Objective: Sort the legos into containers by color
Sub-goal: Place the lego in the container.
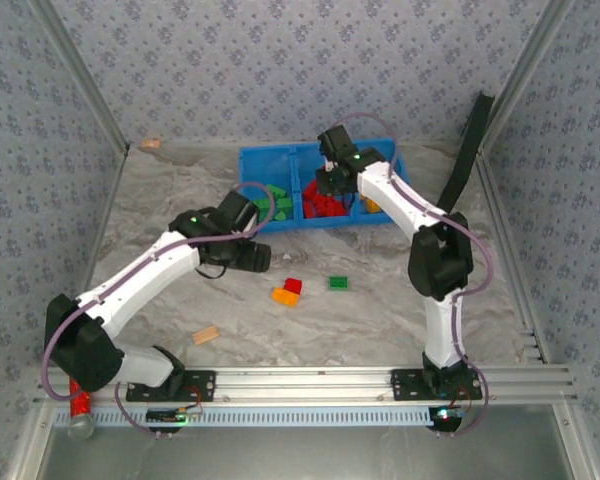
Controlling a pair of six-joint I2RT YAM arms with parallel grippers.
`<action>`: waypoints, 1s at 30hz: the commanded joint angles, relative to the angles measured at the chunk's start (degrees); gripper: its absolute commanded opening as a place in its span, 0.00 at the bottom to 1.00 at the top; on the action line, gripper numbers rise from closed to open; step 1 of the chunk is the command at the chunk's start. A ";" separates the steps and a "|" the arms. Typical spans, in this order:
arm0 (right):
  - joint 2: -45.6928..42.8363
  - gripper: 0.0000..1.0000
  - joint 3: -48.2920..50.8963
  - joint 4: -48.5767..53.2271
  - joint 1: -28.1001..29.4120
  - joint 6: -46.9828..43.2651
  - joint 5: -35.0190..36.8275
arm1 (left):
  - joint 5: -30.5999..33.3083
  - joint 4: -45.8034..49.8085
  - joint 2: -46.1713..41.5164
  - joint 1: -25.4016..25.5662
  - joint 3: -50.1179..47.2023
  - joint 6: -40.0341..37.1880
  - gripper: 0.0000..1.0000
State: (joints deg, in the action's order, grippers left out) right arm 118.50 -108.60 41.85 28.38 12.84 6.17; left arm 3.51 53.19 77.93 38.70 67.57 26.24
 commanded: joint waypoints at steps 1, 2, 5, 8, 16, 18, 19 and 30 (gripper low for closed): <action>4.45 0.31 -5.39 1.26 -0.26 -2.81 -1.80 | 1.02 -0.83 -1.38 2.50 -1.53 4.82 0.84; 5.60 0.31 -6.54 1.40 -0.25 -2.82 -1.93 | 0.98 -1.45 -1.16 3.33 -1.88 5.38 0.84; 9.12 0.34 -9.89 2.05 -0.25 -2.99 -3.02 | 0.62 -3.33 0.60 5.47 -2.44 7.08 0.84; 12.03 0.38 -12.36 2.76 -0.27 -2.62 -3.67 | 0.36 -4.60 3.03 7.37 -2.29 8.33 0.84; 14.83 0.49 -12.78 1.49 -0.78 -0.98 -4.85 | -0.20 -6.92 9.16 9.96 -0.10 9.31 0.83; 14.45 0.52 -12.57 1.48 -0.78 -0.89 -4.84 | -0.26 -7.47 10.48 10.09 0.75 9.05 0.83; 13.97 0.53 -12.31 1.38 -0.80 -0.89 -4.89 | -0.23 -7.78 11.12 10.16 1.17 8.85 0.83; 0.41 0.57 -5.41 -0.67 -0.87 -0.89 -4.27 | -2.48 -11.09 19.66 11.38 5.26 7.12 0.80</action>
State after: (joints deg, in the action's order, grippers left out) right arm 125.49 -114.78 41.41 27.83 11.55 2.11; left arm 2.70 43.00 95.59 49.25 71.07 34.37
